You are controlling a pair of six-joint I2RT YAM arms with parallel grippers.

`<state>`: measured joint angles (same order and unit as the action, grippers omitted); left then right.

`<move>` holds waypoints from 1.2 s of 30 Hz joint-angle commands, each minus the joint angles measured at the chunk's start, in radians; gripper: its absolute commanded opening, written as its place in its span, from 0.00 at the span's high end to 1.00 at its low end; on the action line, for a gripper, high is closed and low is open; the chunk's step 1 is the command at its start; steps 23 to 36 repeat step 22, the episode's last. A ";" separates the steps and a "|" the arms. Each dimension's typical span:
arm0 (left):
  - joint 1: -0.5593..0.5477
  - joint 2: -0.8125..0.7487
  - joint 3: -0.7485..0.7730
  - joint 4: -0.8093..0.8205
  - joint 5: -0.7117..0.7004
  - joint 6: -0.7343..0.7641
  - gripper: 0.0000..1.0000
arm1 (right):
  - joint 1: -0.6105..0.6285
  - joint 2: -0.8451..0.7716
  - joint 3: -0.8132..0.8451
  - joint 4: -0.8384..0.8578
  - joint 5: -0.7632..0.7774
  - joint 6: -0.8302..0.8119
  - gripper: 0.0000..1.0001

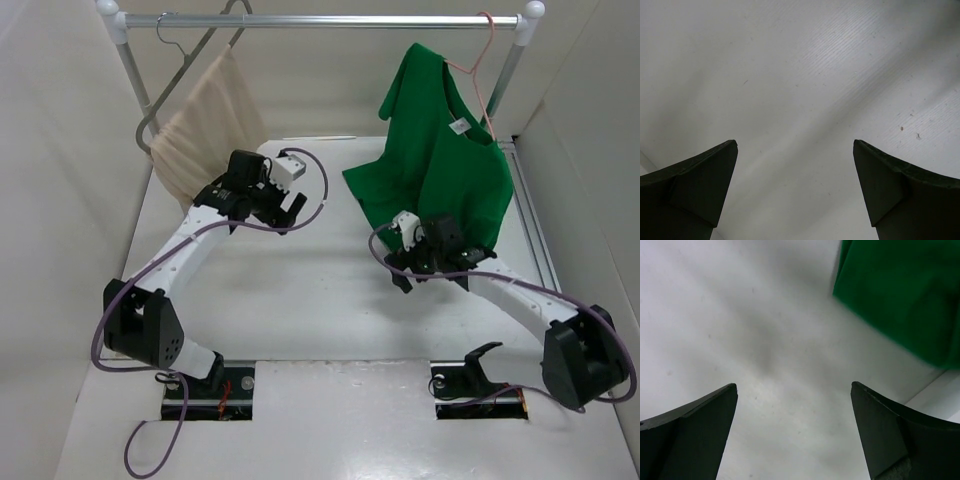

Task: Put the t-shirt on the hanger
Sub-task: Hang the hanger with tshirt onto the clothesline

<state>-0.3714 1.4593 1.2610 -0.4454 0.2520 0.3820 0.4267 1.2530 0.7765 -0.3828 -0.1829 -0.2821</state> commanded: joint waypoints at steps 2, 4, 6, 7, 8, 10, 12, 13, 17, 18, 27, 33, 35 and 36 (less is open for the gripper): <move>0.002 -0.054 -0.035 0.054 -0.022 -0.017 0.00 | -0.008 -0.116 -0.081 0.194 0.019 0.116 0.00; 0.002 -0.054 -0.044 0.054 -0.010 -0.026 0.00 | -0.008 -0.116 -0.105 0.194 0.028 0.127 0.00; 0.002 -0.054 -0.045 0.054 -0.010 -0.026 0.00 | -0.008 -0.125 -0.120 0.185 0.040 0.127 0.00; 0.002 -0.063 -0.045 0.054 0.001 -0.026 0.00 | -0.008 -0.136 -0.129 0.185 0.051 0.136 0.00; 0.002 -0.063 -0.054 0.054 0.001 -0.026 0.00 | -0.017 -0.136 -0.129 0.185 0.062 0.136 0.00; 0.002 -0.063 -0.054 0.063 0.001 -0.026 0.00 | -0.017 -0.156 -0.138 0.185 0.062 0.136 0.00; 0.002 -0.063 -0.054 0.063 0.001 -0.026 0.00 | -0.026 -0.165 -0.138 0.185 0.071 0.136 0.00; 0.002 -0.063 -0.054 0.063 0.001 -0.026 0.00 | -0.026 -0.174 -0.138 0.185 0.071 0.136 0.00; 0.002 -0.073 -0.063 0.063 0.001 -0.026 0.00 | -0.035 -0.196 -0.149 0.185 0.071 0.136 0.00; 0.002 -0.073 -0.063 0.063 0.001 -0.026 0.00 | -0.036 -0.207 -0.149 0.185 0.071 0.136 0.00; 0.002 -0.082 -0.072 0.063 0.010 -0.026 0.00 | -0.045 -0.216 -0.158 0.185 0.071 0.136 0.00; 0.002 -0.082 -0.072 0.063 0.010 -0.026 0.00 | -0.045 -0.216 -0.158 0.185 0.071 0.136 0.00; 0.002 -0.082 -0.072 0.063 0.010 -0.026 0.00 | -0.045 -0.216 -0.158 0.185 0.071 0.136 0.00; 0.002 -0.082 -0.072 0.063 0.010 -0.026 0.00 | -0.045 -0.216 -0.158 0.185 0.071 0.136 0.00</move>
